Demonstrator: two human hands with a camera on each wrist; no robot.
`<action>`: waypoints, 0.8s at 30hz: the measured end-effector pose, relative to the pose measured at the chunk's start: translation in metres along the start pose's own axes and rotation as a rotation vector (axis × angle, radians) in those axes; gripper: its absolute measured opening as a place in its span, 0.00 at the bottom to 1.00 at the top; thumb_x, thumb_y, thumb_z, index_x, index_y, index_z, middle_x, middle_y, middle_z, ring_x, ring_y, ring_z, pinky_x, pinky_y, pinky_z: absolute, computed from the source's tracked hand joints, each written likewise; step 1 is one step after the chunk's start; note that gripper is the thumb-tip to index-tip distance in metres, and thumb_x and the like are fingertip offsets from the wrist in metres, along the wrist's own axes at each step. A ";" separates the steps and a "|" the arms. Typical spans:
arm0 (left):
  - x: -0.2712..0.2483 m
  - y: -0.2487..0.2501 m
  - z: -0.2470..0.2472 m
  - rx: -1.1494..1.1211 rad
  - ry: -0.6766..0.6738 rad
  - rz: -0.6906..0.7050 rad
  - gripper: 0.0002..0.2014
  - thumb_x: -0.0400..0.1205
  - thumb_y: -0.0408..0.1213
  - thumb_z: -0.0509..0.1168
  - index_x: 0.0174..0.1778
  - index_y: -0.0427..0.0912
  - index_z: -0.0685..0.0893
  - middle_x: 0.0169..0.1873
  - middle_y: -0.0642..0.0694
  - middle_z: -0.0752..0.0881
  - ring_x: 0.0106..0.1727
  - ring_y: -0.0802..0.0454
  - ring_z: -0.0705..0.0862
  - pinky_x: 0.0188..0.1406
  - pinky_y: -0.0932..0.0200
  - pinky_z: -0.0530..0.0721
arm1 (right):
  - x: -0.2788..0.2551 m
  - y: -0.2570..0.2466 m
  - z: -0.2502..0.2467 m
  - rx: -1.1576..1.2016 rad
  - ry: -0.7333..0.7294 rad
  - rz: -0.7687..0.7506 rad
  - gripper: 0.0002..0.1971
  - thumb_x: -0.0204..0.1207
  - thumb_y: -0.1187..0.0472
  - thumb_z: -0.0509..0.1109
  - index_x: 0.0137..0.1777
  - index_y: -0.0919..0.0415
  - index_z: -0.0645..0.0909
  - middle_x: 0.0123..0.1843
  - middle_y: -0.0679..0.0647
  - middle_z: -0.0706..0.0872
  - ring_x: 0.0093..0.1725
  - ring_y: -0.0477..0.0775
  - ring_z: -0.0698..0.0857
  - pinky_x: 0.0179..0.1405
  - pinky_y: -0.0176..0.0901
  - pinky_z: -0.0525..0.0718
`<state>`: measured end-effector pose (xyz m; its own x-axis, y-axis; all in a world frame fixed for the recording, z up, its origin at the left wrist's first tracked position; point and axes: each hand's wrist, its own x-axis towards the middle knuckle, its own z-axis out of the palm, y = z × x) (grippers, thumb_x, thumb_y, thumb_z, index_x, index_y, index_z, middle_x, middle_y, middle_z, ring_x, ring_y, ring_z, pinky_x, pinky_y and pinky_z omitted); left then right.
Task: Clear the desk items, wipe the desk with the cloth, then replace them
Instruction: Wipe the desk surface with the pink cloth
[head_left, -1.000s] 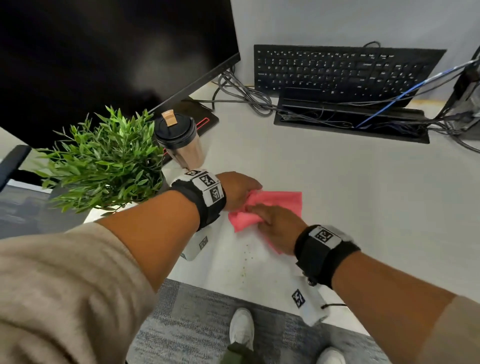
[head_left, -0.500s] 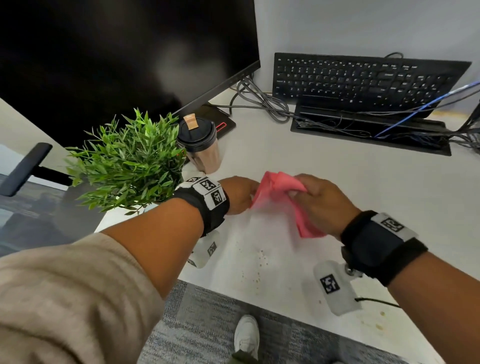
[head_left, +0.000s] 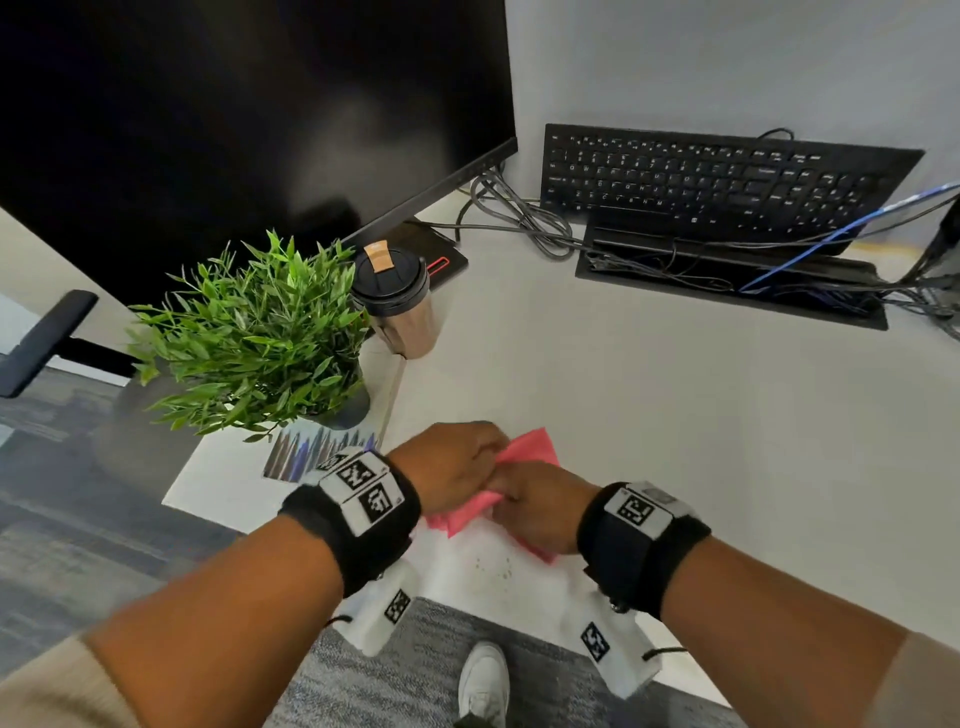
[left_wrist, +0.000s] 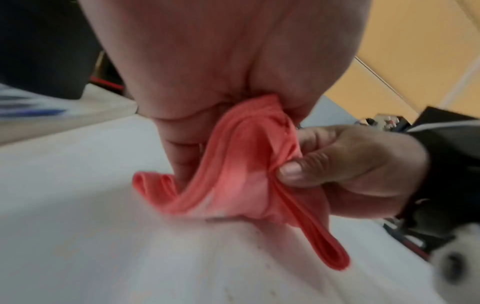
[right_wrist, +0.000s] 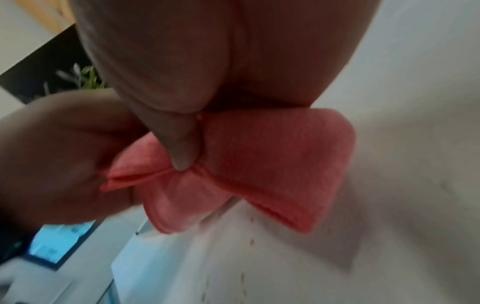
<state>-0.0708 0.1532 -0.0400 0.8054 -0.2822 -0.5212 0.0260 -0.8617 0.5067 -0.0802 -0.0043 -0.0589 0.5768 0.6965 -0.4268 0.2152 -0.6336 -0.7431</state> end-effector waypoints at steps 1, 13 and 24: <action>-0.009 -0.001 0.007 -0.131 -0.013 -0.015 0.18 0.85 0.44 0.56 0.72 0.52 0.74 0.69 0.46 0.81 0.67 0.49 0.80 0.69 0.53 0.76 | -0.001 0.004 -0.006 0.020 0.011 0.020 0.12 0.79 0.62 0.62 0.56 0.53 0.85 0.54 0.52 0.89 0.47 0.49 0.84 0.46 0.29 0.80; 0.002 0.009 0.052 0.466 0.066 0.129 0.28 0.70 0.57 0.69 0.64 0.55 0.73 0.60 0.42 0.73 0.61 0.40 0.74 0.59 0.41 0.82 | -0.042 0.060 -0.082 -0.250 0.289 0.224 0.15 0.81 0.52 0.64 0.65 0.52 0.82 0.68 0.48 0.83 0.68 0.52 0.78 0.65 0.38 0.69; -0.010 -0.003 0.059 0.443 0.195 0.029 0.26 0.77 0.57 0.61 0.72 0.59 0.73 0.61 0.44 0.75 0.63 0.41 0.73 0.63 0.41 0.77 | -0.068 0.090 -0.061 -0.317 0.078 0.275 0.24 0.83 0.50 0.59 0.80 0.45 0.64 0.84 0.41 0.60 0.81 0.48 0.62 0.81 0.42 0.56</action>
<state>-0.1139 0.1341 -0.0762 0.8992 -0.2611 -0.3512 -0.2190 -0.9632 0.1556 -0.0523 -0.1292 -0.0657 0.7017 0.4669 -0.5381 0.2697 -0.8732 -0.4060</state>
